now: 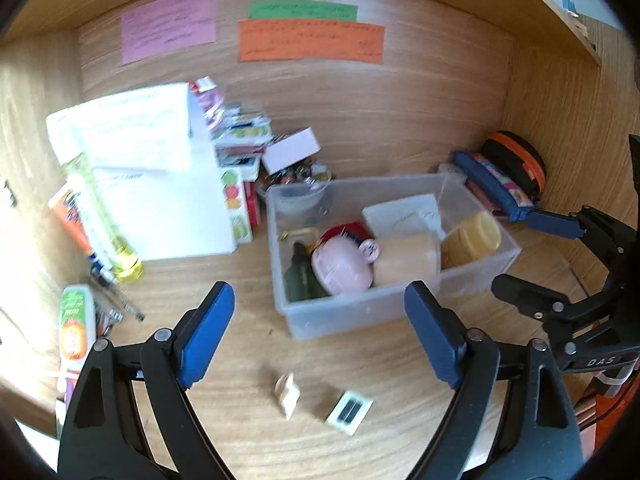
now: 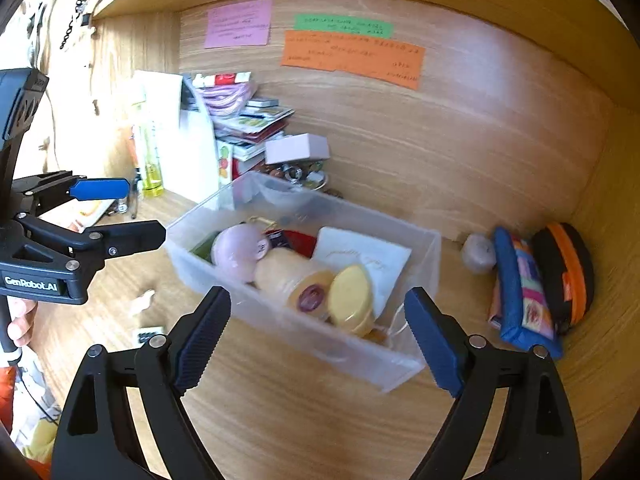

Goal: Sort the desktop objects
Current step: 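Withdraw both open grippers toward the seashell and dotted block, then grasp the seashell with the left gripper while the right gripper grasps the dotted block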

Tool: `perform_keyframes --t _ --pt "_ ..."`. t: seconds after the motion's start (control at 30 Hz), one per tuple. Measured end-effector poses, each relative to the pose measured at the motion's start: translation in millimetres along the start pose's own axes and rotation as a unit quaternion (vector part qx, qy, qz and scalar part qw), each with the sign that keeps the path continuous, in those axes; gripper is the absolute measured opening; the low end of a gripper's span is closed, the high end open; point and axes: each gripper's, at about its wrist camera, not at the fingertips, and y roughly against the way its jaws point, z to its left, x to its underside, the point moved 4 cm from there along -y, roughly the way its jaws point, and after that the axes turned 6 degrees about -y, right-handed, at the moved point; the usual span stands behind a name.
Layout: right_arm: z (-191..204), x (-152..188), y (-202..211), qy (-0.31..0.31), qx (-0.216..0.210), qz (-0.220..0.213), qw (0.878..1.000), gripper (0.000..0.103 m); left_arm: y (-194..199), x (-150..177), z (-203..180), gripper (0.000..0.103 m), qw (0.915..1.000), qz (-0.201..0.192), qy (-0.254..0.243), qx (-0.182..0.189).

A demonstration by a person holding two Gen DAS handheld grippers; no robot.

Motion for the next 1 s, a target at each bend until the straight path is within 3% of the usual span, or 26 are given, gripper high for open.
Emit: perform_keyframes --t 0.37,0.7,0.8,0.83,1.0 --pt "48 32 1 0.002 -0.036 0.018 0.999 0.087 8 60 43 0.092 0.9983 0.037 0.044 -0.016" --pt "103 60 -32 0.04 -0.089 0.068 0.993 0.085 0 93 51 0.092 0.9972 0.055 0.048 -0.017" --pt "115 63 -42 0.056 -0.09 0.072 0.992 0.076 -2 100 49 0.082 0.9972 0.06 0.042 -0.007" --pt "119 65 -48 0.061 -0.094 0.082 0.99 0.072 -3 102 48 0.074 0.997 0.065 0.04 -0.002" --pt "127 72 -68 0.062 -0.109 0.118 0.985 0.054 -12 107 46 0.067 0.9961 0.079 0.038 0.012"
